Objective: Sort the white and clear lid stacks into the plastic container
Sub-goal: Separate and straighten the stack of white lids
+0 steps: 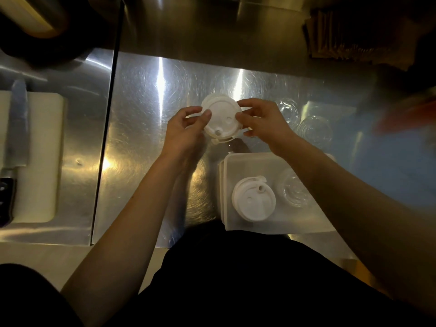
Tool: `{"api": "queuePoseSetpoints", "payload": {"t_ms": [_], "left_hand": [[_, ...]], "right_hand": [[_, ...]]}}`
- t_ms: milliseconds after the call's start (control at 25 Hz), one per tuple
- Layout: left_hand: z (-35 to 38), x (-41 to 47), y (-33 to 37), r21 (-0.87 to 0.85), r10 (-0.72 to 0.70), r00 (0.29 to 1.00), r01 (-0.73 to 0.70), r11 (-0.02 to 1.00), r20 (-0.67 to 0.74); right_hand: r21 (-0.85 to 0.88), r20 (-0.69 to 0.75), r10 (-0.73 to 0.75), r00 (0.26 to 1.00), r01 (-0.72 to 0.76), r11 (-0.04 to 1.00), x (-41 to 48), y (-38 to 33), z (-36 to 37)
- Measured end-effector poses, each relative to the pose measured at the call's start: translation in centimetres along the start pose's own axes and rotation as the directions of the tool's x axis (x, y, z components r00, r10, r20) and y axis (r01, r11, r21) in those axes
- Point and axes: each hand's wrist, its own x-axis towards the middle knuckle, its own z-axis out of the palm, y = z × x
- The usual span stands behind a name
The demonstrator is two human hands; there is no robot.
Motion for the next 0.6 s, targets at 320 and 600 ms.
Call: {"api": "queuePoseSetpoints", "payload": {"t_ms": [320,600], "left_hand": [[-0.8,1.8,-0.3,0.196,0.088,0.996,-0.089,0.977,0.013],[-0.2,4.7,0.5,0.249,0.102,0.995,-0.093,0.964,-0.023]], "right_hand": [[-0.069,-0.066,-0.038,0.997,0.034,0.997,1.6,-0.6,-0.2],[-0.021,-0.156,0.055,0.986,-0.059,0.998,3.6,-0.1,0.4]]}}
